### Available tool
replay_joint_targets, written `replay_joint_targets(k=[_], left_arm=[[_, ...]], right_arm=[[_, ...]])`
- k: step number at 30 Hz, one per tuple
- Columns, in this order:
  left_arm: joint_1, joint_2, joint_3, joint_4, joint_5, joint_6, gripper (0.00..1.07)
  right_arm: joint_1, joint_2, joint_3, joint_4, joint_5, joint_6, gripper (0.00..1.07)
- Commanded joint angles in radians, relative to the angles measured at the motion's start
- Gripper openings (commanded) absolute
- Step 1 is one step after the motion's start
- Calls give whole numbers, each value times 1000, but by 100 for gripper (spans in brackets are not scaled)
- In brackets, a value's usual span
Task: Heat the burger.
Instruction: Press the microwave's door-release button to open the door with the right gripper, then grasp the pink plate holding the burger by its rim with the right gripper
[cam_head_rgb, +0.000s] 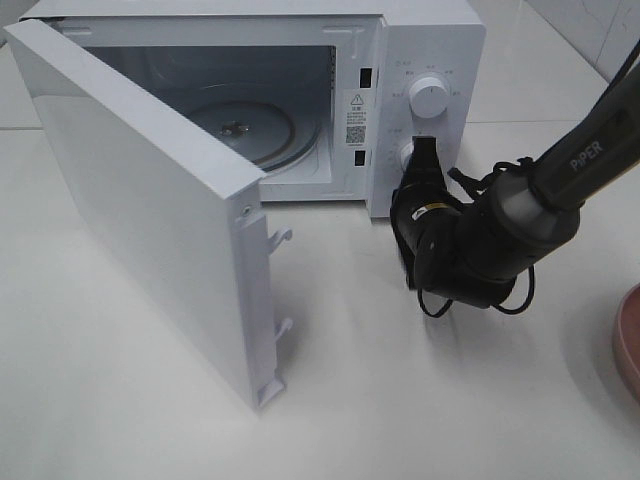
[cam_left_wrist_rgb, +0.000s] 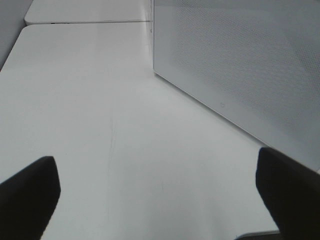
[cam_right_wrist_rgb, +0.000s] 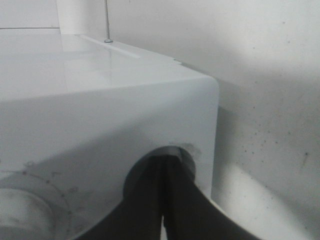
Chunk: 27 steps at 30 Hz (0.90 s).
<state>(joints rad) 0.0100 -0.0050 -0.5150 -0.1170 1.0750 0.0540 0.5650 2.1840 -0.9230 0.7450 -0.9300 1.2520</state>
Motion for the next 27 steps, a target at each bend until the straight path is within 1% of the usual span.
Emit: replay_joint_targets(k=[1, 4, 5, 9, 12, 16, 17, 19, 20, 21, 22, 24, 25, 27], left_arm=[[-5, -17, -1, -10, -9, -1, 100], [-5, -17, -1, -10, -9, -1, 100], [-5, -17, -1, -10, -9, -1, 100], [-5, -17, -1, -10, -9, -1, 100], [-5, -17, -1, -10, -9, -1, 100], [-5, -17, -1, -10, -9, -1, 100], [-5, -17, -1, -10, -9, -1, 100], [-5, -17, -1, -10, -9, -1, 100], [-5, -17, -1, -10, -9, -1, 100], [-5, -17, -1, -10, -9, -1, 100], [-5, -17, -1, -10, -9, -1, 100], [-5, -17, -1, -10, -9, -1, 100], [-5, -17, -1, -10, -9, -1, 100], [-5, -17, -1, -10, -9, -1, 100]], right_arm=[[-27, -49, 4, -52, -48, -10, 0], [-27, -77, 33, -70, 13, -14, 0], [-27, -92, 44, -91, 69, -14, 0], [-27, -115, 63, -98, 121, -15, 0], [-27, -141, 86, -98, 167, -40, 0], [-27, -185, 112, -98, 289, -141, 0], [-27, -185, 112, -98, 289, -141, 0], [-27, -219, 117, -105, 355, -232, 0], [-27, -219, 117, -105, 355, -232, 0], [-27, -244, 123, -105, 395, -303, 0], [-27, -244, 123, -105, 395, -303, 0], [-30, -283, 128, -114, 473, -420, 0], [-30, -283, 128, -114, 473, -420, 0], [-30, -337, 128, -137, 594, -604, 0]])
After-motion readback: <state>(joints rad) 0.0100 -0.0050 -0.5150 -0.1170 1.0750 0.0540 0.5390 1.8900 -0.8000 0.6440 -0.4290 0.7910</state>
